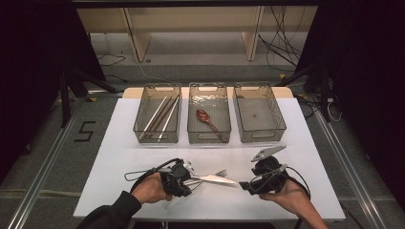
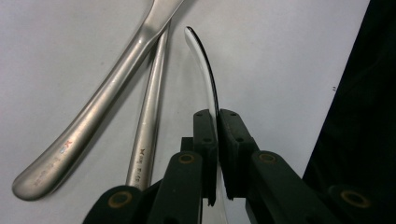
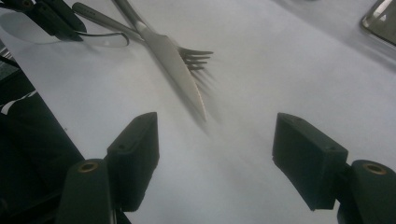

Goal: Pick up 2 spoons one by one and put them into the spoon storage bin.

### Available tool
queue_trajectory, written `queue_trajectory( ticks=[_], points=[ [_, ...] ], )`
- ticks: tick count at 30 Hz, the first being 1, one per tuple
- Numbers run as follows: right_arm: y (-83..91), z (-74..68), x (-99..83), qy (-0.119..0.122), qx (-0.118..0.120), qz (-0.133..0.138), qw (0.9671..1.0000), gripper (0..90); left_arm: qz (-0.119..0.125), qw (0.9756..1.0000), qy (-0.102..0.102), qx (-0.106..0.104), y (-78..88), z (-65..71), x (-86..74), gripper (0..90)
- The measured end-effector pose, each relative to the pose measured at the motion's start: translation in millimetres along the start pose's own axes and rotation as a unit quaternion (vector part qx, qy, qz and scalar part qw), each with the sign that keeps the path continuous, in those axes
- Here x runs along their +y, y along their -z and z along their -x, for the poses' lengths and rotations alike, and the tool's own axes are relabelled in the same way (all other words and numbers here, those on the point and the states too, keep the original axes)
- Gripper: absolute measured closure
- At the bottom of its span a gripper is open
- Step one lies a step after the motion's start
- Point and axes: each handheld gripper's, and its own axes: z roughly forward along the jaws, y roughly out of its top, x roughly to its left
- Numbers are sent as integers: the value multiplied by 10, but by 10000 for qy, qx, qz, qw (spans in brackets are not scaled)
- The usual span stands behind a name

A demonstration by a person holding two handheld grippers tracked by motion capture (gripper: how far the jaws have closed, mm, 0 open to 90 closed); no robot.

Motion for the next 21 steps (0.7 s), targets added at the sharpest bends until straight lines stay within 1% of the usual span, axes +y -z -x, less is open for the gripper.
queue_trajectory(
  ticks=[1, 5, 7, 10, 11, 12, 13, 14, 16, 21],
  points=[
    [-2, -2, -1, 0, -1, -7, 10000, 323, -4, 10000, -24, -1, 9, -1, 0, 854],
    [2, -6, 2, -5, 9, -12, 10000, 323, 98, 9999, -11, -46, 55, -1, 10, 856],
    [3, -1, 0, 9, 7, 3, 10000, 323, 158, 9998, 43, -73, 83, -8, 11, 856],
    [5, 0, 1, -18, 2, -1, 10000, 323, 215, 9997, 60, -70, 137, -28, 18, 856],
    [7, 0, 1, -10, 10, 7, 10000, 323, 263, 9996, 42, -44, 166, -38, 21, 856],
    [8, 1, 1, -13, 5, 7, 10000, 323, 314, 9995, 78, -51, 197, -40, 25, 856],
    [8, 0, 2, -30, 2, 9, 10000, 323, 351, 9994, 58, -32, 229, -47, 31, 856],
    [8, 0, 2, -36, 3, 13, 10000, 323, 418, 9991, 83, -29, 266, -56, 37, 856],
    [9, -1, 2, -38, 2, 16, 10000, 323, 461, 9989, 69, 1, 311, -86, 55, 856],
    [14, 1, 0, -28, 25, 41, 10000, 323, 589, 9981, 112, 108, 424, -174, 126, 856]
  ],
)
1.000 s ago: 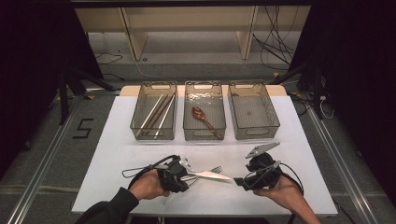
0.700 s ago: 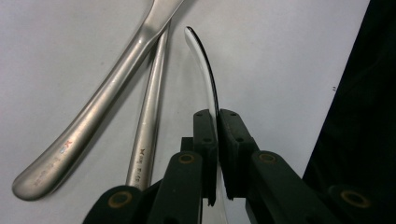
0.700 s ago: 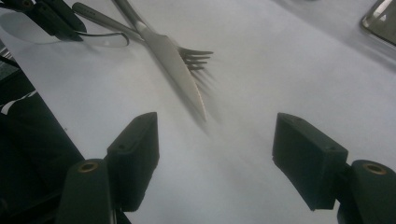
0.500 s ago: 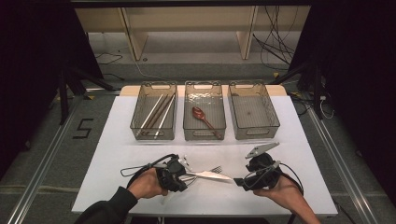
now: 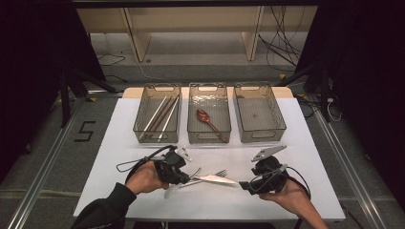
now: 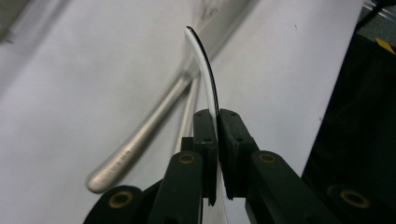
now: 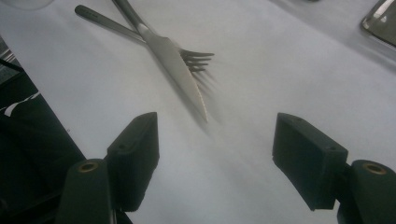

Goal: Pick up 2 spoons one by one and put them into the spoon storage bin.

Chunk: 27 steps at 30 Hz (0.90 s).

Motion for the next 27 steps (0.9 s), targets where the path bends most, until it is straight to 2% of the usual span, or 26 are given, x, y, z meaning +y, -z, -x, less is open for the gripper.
queue_trajectory(
  ticks=[5, 11, 18, 21, 27],
  points=[
    [-1, 8, 0, -20, -3, -10, 10000, 323, 210, 9997, 32, 149, 141, -105, 171, 856],
    [-3, 1, -1, -17, 14, -17, 10000, 323, 299, 9990, -25, 341, 275, -244, 399, 856],
    [0, 0, 0, -3, 21, 4, 10000, 323, 429, 9975, 136, 553, 345, -498, 661, 855],
    [-1, -4, 2, 13, 46, -3, 10000, 323, 495, 9965, 279, 618, 344, -627, 765, 855],
    [-1, -1, 0, 11, 59, 1, 10000, 323, 608, 9946, 405, 736, 316, -844, 979, 855]
  ],
)
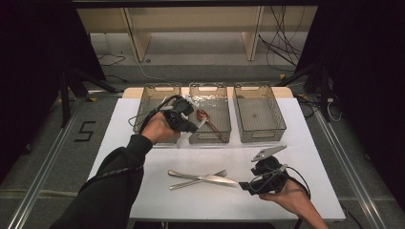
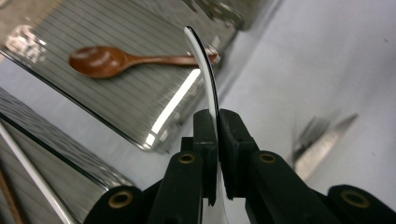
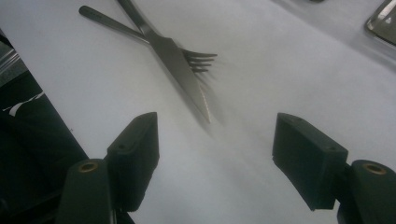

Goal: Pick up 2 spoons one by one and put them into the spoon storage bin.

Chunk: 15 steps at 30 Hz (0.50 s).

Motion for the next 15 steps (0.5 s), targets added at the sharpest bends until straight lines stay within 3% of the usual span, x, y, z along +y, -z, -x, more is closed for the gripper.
queue_trajectory(
  ticks=[6, 15],
  points=[
    [-14, -1, 2, 18, 19, -26, 10000, 323, 145, 9997, 105, 136, -119, -128, 207, 855],
    [3, 4, -3, -6, 33, -3, 10000, 323, 134, 9994, 124, 291, -296, -238, 414, 854]
  ],
)
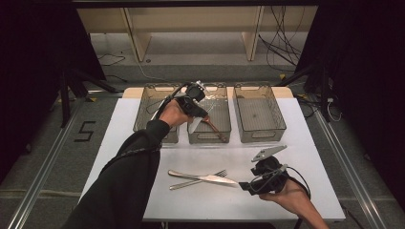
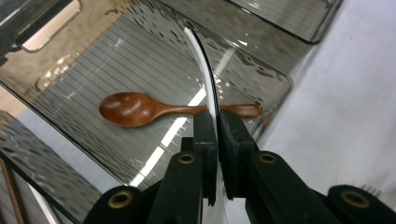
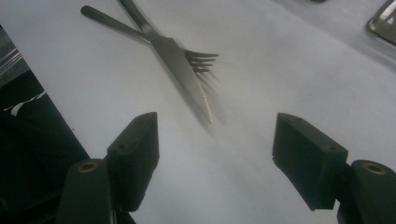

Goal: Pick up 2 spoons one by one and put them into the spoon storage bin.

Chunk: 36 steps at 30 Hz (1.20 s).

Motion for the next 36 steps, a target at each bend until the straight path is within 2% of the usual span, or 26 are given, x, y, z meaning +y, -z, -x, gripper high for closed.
queue_trajectory(
  ticks=[8, 17, 18, 22, 25, 26, 28, 31, 33, 36],
  points=[
    [-3, 0, 0, 37, 17, -3, 10000, 323, 5, 9998, 66, 175, -138, -134, 66, 854],
    [-5, -5, -1, 81, 22, 9, 10000, 323, 15, 9995, 156, 290, -260, -185, 2, 852],
    [-2, -7, 2, 48, 35, -9, 10000, 323, 79, 9993, 195, 297, -277, -183, -4, 852],
    [-8, -4, 0, 81, 27, 0, 10000, 323, 17, 9992, 166, 354, -331, -185, -24, 849],
    [-7, -10, 2, 76, 26, -3, 10000, 323, 130, 9988, 197, 424, -353, -193, -44, 840],
    [-3, -13, 1, 58, 31, -9, 10000, 323, 171, 9986, 263, 437, -354, -197, -48, 833],
    [-3, -10, 0, 88, 15, 8, 10000, 323, 241, 9983, 398, 350, -339, -202, -52, 761],
    [-3, -6, 0, 60, 38, -13, 10000, 323, 284, 9986, 352, 276, -264, -181, -53, 690],
    [-5, -7, 0, 59, 38, -14, 10000, 323, 313, 9988, 315, 209, -203, -152, -65, 608],
    [-10, -12, 1, 73, 15, -3, 10000, 323, 355, 9989, 318, 43, -96, -86, -113, 526]
  ],
)
